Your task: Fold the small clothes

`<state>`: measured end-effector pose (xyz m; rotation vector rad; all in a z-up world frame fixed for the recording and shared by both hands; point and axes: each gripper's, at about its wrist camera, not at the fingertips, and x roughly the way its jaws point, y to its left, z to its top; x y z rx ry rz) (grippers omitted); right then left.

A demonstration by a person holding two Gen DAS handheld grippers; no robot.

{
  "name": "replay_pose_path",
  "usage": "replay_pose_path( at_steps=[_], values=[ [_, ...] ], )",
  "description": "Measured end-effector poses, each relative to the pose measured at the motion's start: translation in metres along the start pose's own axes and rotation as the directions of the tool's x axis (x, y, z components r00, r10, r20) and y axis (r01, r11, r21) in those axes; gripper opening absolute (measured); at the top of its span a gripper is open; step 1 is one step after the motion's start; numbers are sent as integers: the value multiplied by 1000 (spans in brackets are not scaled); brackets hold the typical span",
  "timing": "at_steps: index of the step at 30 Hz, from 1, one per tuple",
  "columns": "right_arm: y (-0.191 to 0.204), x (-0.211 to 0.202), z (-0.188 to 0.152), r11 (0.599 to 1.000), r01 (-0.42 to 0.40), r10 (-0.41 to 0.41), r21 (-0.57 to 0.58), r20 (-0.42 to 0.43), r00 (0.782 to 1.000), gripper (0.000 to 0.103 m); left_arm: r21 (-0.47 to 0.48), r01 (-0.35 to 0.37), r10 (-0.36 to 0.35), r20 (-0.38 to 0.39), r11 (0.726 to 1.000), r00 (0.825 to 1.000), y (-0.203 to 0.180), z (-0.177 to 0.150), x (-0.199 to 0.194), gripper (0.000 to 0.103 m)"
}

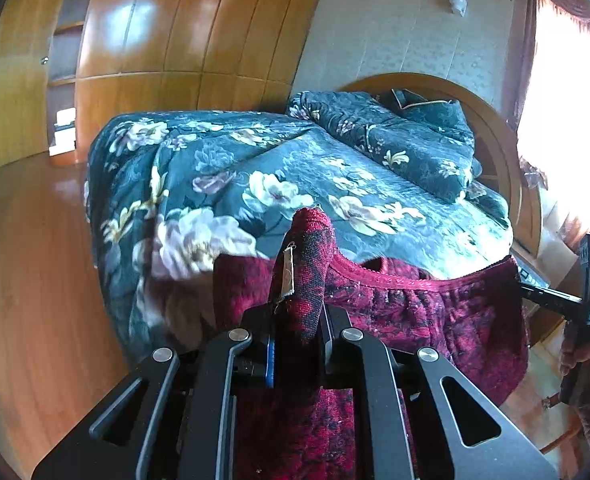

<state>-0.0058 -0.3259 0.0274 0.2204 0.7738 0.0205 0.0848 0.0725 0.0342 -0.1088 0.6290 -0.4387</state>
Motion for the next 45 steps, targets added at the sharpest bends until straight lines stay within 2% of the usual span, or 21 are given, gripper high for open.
replay_pose_path(
  at_steps=[7,12,18,20,23,26,30,33,45],
  values=[
    [-5,42,43,997,71,-71,23,34,997,11,11,-53,53,-16,999,998,7,42,61,13],
    [-14,80,67,991,130,-131,44,27,991,11,14,-105,105,-52,994,993,8,57,108,13],
    [-30,123,62,984,166,-163,71,-42,986,11,13,-147,147,-119,989,982,15,51,148,13],
    [-36,135,55,979,189,-184,79,-71,980,11,23,-172,173,-144,985,974,16,45,160,13],
    [-45,149,43,974,204,-193,103,-104,976,11,53,-233,239,-190,971,952,15,35,179,14],
    [-47,160,36,973,208,-195,102,-124,973,11,78,-275,285,-177,958,942,10,28,178,14],
    [-41,164,33,975,213,-203,71,-124,971,11,132,-300,313,-91,945,945,-5,24,159,14],
    [-40,166,33,974,216,-207,62,-123,971,11,149,-304,314,-55,941,948,-11,24,150,14],
    [-38,174,39,973,222,-214,57,-126,969,12,152,-305,315,-40,940,948,-11,25,150,14]
  ],
)
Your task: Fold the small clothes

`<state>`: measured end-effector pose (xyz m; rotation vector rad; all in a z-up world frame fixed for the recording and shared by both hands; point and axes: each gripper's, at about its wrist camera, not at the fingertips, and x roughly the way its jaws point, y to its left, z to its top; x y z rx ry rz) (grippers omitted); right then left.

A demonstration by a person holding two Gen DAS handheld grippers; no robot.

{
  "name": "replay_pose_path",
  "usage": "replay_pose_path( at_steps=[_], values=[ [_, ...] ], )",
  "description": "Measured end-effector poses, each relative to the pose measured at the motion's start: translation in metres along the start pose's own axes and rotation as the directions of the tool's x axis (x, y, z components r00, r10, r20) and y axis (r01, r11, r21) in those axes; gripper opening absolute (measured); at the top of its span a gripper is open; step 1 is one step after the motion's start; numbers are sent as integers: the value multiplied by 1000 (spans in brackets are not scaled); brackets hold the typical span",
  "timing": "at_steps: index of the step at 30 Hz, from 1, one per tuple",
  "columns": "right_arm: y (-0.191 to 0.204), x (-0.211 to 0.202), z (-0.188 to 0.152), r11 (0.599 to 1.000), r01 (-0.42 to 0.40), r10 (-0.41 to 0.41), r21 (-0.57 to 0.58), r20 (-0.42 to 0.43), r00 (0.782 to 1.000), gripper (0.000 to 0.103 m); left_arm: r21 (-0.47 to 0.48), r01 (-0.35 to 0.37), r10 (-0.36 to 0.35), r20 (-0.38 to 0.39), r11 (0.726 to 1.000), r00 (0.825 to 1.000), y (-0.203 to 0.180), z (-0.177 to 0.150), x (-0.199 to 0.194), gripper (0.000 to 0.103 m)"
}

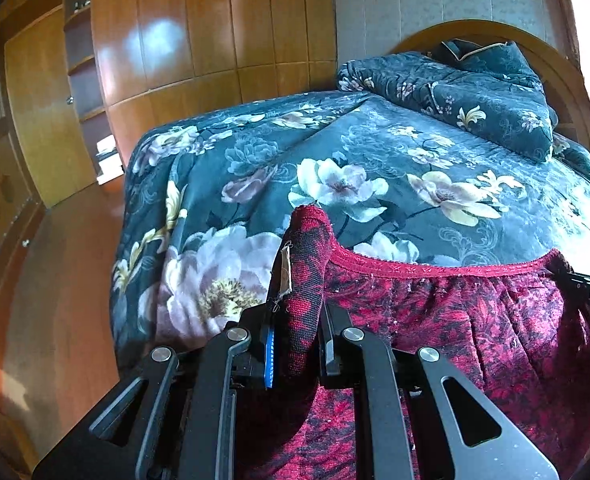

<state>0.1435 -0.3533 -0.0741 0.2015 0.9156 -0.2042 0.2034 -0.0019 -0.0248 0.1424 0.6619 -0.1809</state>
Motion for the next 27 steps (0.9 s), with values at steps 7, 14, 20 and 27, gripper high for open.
replay_pose_path(
  at_steps=[7,14,20,27],
  values=[
    [-2,16,3,1000,2,-2,6,-27,1000,12,-1,-8,8,-18,1000,1000,1,-2,10,14],
    [-3,30,4,1000,7,-6,15,-66,998,13,-47,9,-14,-122,999,992,9,-7,41,15],
    [-7,17,10,999,-40,42,36,-79,996,26,-226,107,-140,-134,968,981,48,-9,31,55],
    [-33,-39,-20,981,-166,171,104,-48,984,41,-313,260,-305,-103,913,947,99,-50,-16,56]
  ],
)
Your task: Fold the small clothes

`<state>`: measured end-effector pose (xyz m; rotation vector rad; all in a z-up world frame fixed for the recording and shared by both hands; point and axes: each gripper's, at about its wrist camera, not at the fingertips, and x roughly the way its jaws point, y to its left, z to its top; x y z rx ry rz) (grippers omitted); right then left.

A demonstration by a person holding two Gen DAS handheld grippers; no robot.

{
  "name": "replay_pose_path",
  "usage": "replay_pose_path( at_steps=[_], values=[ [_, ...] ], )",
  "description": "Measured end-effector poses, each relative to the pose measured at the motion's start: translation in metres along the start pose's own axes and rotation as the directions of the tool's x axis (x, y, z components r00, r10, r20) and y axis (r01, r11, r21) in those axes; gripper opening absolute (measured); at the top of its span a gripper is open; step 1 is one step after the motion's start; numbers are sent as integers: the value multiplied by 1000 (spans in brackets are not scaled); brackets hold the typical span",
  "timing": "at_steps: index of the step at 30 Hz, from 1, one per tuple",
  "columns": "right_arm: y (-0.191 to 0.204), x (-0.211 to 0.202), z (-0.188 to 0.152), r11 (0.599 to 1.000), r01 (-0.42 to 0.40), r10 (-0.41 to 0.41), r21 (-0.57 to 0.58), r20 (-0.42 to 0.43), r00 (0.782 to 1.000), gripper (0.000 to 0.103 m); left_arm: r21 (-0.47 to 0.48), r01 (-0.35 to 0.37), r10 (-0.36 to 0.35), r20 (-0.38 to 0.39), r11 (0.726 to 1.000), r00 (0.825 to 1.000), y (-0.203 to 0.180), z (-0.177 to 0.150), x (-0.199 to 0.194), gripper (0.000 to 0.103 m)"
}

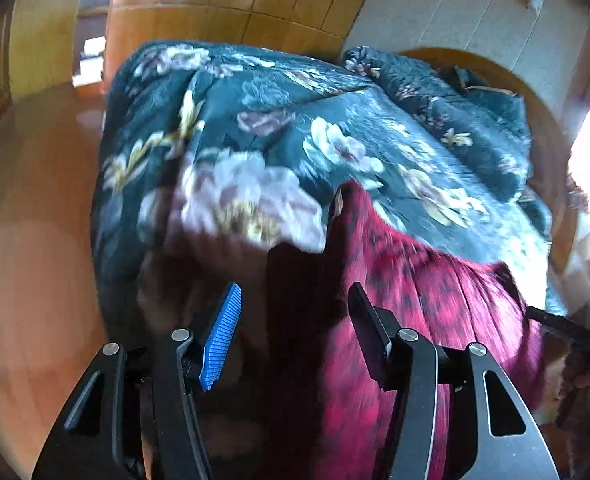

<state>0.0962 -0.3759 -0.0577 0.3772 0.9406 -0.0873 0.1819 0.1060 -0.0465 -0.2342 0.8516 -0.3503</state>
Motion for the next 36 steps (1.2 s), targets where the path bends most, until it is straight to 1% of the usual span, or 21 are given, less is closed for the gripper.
replay_pose_path(
  at_steps=[3,4,5,7,9,13,14,15,16,17,18,19,23,26,27,28,30,31,33,35,36],
  values=[
    [-13,-28,-28,997,-69,69,28,-17,997,46,-48,64,-65,-6,997,998,19,-28,-22,67],
    [-18,-38,-40,995,-88,89,42,-25,996,49,-70,92,-93,-6,993,996,24,-37,-28,68],
    [-22,-45,-50,993,-105,106,49,-33,994,52,-100,120,-121,-6,988,993,30,-49,-34,69],
    [-29,-60,-72,989,-135,138,61,-48,989,53,-131,153,-157,-18,980,988,35,-67,-39,69],
    [-32,-66,-88,983,-166,171,73,-68,983,56,-152,174,-179,-26,973,983,36,-82,-41,69],
    [-25,-62,-114,981,-178,185,72,-117,976,55,-187,220,-233,-47,957,971,33,-97,-37,69],
    [-21,-58,-120,985,-163,169,54,-134,976,51,-190,230,-245,-56,954,968,29,-99,-34,59],
    [-18,-54,-124,987,-158,163,42,-144,976,48,-189,244,-260,-67,951,963,27,-98,-31,39],
    [-16,-51,-126,988,-150,154,34,-152,976,39,-187,264,-282,-81,946,956,24,-96,-27,28],
    [-15,-50,-127,991,-129,132,31,-154,979,24,-185,268,-288,-91,945,953,20,-94,-26,16],
    [-15,-50,-126,992,-122,126,37,-151,981,18,-176,255,-274,-92,951,957,15,-91,-29,12],
    [-15,-54,-123,991,-124,131,51,-141,981,15,-172,255,-273,-88,951,958,13,-90,-32,11],
    [-17,-87,-115,992,-120,123,33,-88,989,10,-181,253,-272,-90,950,958,15,-82,-57,10],
    [-24,-100,-120,993,-111,114,36,-89,989,5,-193,232,-261,-140,953,955,18,-90,-68,10],
    [-28,-99,-123,995,-98,101,35,-99,990,4,-185,209,-239,-161,960,957,18,-96,-69,10],
    [-34,-98,-128,998,-59,63,38,-112,992,0,-184,192,-225,-176,964,958,19,-100,-68,10],
    [-61,-91,-141,994,-9,26,109,-150,988,0,-214,189,-229,-179,958,957,25,-106,-62,10],
    [-75,-87,-145,988,15,10,157,-160,987,0,-213,179,-218,-175,961,960,24,-105,-61,10],
    [-83,-92,-145,983,-9,36,184,-142,989,0,-201,175,-210,-164,964,964,20,-98,-59,13],
    [-81,-103,-137,986,-22,39,168,-99,994,1,-160,145,-169,-144,976,975,12,-90,-59,15],
    [-79,-106,-130,987,-38,51,157,-80,995,4,-128,138,-155,-134,982,979,7,-84,-61,19]
  ],
)
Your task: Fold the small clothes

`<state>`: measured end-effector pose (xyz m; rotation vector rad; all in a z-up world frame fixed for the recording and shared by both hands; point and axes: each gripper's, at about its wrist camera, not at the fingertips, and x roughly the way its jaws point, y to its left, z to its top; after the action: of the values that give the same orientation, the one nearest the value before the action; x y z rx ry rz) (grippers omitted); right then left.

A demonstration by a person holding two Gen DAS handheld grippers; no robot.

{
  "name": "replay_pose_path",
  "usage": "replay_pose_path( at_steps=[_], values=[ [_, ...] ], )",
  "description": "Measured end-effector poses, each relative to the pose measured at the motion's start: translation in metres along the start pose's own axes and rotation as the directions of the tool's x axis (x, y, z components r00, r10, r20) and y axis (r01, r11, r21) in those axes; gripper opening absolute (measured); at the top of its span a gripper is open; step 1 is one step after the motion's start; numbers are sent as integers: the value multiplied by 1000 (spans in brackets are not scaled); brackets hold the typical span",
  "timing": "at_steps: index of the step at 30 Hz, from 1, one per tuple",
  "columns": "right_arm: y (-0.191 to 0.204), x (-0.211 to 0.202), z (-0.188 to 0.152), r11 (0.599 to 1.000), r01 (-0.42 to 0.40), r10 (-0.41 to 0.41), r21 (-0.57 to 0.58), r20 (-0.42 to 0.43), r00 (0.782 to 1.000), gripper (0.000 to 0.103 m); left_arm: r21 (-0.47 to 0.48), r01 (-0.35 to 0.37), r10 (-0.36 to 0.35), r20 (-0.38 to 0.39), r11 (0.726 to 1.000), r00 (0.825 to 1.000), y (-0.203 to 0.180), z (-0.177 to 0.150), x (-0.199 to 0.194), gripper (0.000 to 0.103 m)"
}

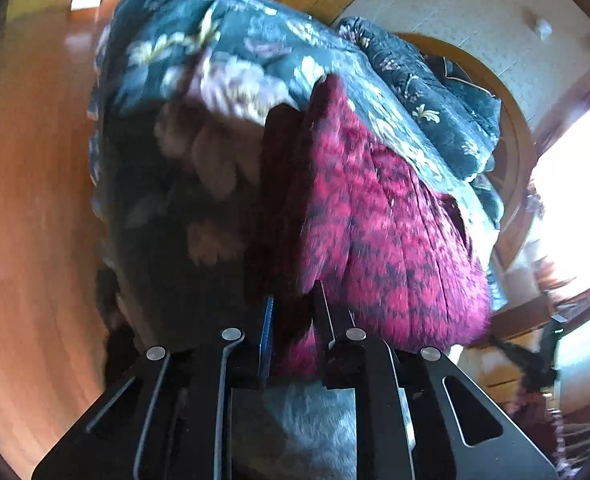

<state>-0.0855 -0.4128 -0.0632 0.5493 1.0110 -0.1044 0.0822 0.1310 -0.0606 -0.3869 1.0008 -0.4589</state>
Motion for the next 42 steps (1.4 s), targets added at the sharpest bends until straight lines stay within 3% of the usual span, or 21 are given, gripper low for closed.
replay_pose_path(
  at_steps=[1,3,4,10,15,18,19,20,21,22,23,25,27,32,37,42],
  values=[
    [5,-6,6,1000,-3,3,-13,27,1000,7,15,-11,11,10,1000,1000,-3,2,-1,20],
    [17,-11,20,999,-18,20,-33,60,998,36,44,-40,38,35,998,999,-7,12,-4,21],
    [24,-12,28,999,-13,17,-47,81,997,44,46,-36,34,40,998,999,-7,16,-5,21],
    [82,20,79,991,-20,33,-133,96,995,45,50,-47,43,69,998,997,-9,42,2,21],
    [112,69,127,993,-5,12,-118,63,998,47,60,-35,31,66,998,997,-17,61,19,21],
    [117,96,144,995,9,-7,-102,20,1000,46,56,-15,11,73,998,997,-20,74,30,41],
    [117,103,146,995,13,-13,-98,3,1000,43,50,-5,2,71,999,998,-21,78,34,41],
    [117,110,148,994,21,-23,-103,-22,999,22,43,2,-5,63,999,998,-21,82,38,41],
    [116,112,148,994,18,-21,-108,-28,999,13,43,10,-12,58,999,998,-22,88,43,37],
    [115,110,148,994,13,-15,-110,-23,1000,12,53,13,-16,60,998,998,-24,91,46,27],
    [112,103,147,994,6,-6,-108,4,1000,10,70,10,-15,62,997,998,-28,94,48,10],
    [106,88,145,996,-3,8,-86,65,998,9,76,-10,3,83,997,997,-32,101,52,5],
    [94,79,145,999,9,-4,-43,121,993,9,45,-65,61,72,997,996,-32,108,63,3],
    [84,121,136,997,73,-71,-25,57,996,9,88,-254,254,3,963,967,-26,96,105,3],
    [86,131,132,996,80,-77,-41,77,994,11,72,-268,265,47,961,963,-20,88,91,3],
    [86,129,130,996,75,-70,-51,91,993,16,130,-328,300,194,936,934,-52,94,61,4]
  ],
)
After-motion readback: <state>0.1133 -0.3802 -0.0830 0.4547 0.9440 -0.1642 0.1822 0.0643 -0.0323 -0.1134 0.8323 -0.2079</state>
